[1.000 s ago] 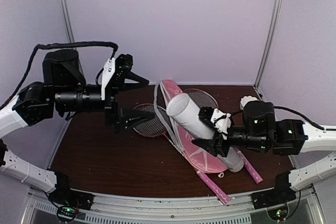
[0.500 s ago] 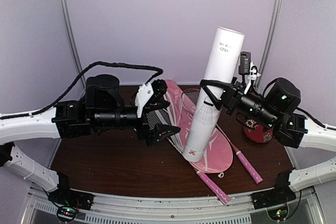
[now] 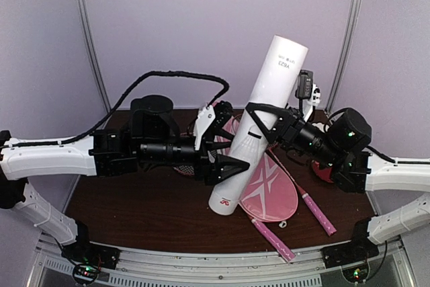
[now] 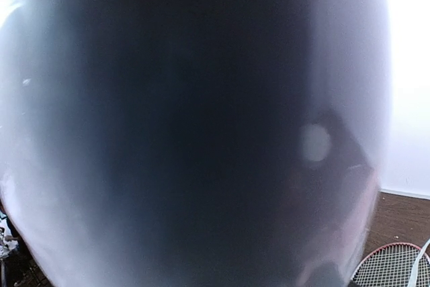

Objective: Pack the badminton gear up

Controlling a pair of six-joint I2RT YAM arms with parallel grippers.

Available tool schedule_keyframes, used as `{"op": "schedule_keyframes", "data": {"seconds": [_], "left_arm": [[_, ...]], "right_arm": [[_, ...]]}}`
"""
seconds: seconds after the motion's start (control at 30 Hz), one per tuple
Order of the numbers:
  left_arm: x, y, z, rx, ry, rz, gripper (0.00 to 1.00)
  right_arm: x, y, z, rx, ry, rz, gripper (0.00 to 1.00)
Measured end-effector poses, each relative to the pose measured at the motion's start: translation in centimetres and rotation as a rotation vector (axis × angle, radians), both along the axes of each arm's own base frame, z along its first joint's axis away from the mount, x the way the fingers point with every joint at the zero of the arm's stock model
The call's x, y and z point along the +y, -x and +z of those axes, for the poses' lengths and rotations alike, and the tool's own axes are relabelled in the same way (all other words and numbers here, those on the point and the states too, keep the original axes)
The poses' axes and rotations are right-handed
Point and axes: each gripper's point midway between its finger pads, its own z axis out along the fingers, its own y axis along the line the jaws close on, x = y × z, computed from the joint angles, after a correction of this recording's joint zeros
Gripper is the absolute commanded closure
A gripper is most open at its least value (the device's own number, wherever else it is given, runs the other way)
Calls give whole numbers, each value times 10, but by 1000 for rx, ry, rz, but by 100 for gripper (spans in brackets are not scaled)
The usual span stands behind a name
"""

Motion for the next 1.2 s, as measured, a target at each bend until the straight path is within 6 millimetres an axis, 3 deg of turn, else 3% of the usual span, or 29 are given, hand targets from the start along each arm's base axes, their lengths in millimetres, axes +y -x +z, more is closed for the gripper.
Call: {"op": "schedule_keyframes", "data": {"seconds": [0.33, 0.6, 0.83, 0.97, 1.2], "left_arm": [[-3, -3, 5, 45, 37, 8, 52], [-3, -3, 3, 73, 29, 14, 63], [16, -29, -17, 136, -3, 86, 71], [45, -54, -26, 197, 4, 158, 75], [146, -161, -46, 315, 2, 575, 80]], "right_arm": [[-3, 4, 6, -14, -58, 25, 53], [-5, 2, 5, -1, -73, 22, 3], [-10, -15, -13, 54, -50, -39, 0], [-14, -37, -40, 136, 10, -121, 0], [-35, -66, -66, 235, 26, -245, 0]]}}
